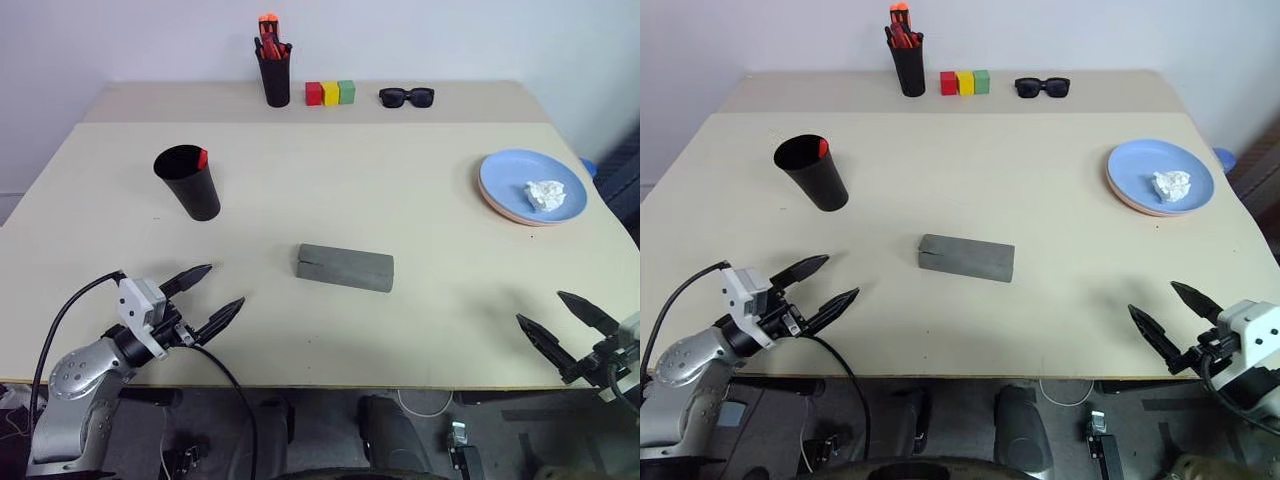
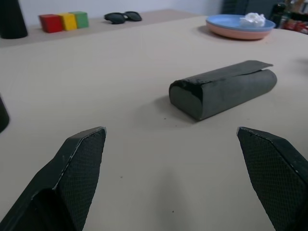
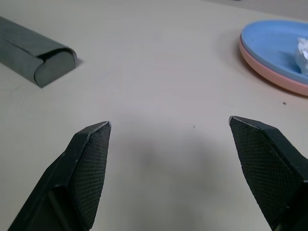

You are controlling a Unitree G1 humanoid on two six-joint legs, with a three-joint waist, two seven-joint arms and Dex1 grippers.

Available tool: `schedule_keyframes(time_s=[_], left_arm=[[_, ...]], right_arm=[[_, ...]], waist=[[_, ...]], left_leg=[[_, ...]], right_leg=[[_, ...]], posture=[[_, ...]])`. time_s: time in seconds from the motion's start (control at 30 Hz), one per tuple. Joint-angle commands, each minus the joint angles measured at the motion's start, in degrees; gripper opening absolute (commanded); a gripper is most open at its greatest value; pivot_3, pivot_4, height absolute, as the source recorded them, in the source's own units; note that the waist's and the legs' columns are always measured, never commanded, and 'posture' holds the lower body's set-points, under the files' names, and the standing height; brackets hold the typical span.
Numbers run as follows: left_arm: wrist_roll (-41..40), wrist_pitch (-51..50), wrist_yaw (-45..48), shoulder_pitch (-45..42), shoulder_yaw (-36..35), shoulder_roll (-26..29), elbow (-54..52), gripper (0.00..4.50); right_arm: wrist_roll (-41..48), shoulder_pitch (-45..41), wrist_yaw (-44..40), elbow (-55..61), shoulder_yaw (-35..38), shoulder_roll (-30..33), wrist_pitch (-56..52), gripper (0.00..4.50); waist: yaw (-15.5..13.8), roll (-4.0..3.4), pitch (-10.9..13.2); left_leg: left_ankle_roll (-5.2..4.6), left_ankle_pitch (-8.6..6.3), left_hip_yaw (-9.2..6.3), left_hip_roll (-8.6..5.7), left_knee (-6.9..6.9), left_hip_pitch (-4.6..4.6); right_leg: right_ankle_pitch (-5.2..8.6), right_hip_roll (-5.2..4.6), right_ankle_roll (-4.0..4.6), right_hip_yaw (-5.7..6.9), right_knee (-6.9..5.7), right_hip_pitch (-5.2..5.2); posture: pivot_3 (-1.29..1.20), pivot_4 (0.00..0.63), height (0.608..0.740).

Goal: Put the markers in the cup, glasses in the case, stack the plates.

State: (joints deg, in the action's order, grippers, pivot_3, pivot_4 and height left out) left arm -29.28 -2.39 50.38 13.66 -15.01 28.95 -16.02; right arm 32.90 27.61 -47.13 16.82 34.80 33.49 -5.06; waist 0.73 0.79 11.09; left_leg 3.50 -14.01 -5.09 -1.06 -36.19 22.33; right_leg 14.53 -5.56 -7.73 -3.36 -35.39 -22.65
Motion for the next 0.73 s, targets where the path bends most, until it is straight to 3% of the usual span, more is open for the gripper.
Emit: schedule_keyframes(time_s=[0.03,0.43,0.73], left_arm=[[-0.8,-0.2,-2.1,1.5,-1.0,-0.6,-3.9,4.5],[-0.1,-0.4,-5.4,7.1,-0.6,-1.5,-8.1,4.5],[1.5,-0.5,-6.6,4.5,0.7,-1.2,-5.8,4.5]], right_arm=[[0.4,-1.5,0.0,1.5,-0.1,1.0,-0.6,4.0],[0.1,-3.6,-3.6,-2.0,0.1,2.8,-1.6,4.0],[-1.0,-3.6,-4.4,-4.8,0.4,1.8,0.4,4.0]], waist=[[0.0,0.0,0.0],[0.0,0.01,0.0],[0.0,0.02,0.0]], left_leg=[[0.0,0.0,0.0,0.0,0.0,0.0],[-0.01,-0.01,0.01,0.0,0.01,0.01],[-0.02,-0.02,0.03,0.0,0.01,0.03]], right_leg=[[0.0,0.0,0.01,0.0,0.01,0.0],[0.0,0.0,0.01,0.01,0.05,0.0],[-0.01,0.0,0.01,0.01,0.09,-0.01]], posture=[[0.0,0.15,0.74],[0.0,0.15,0.74],[0.0,0.15,0.74]])
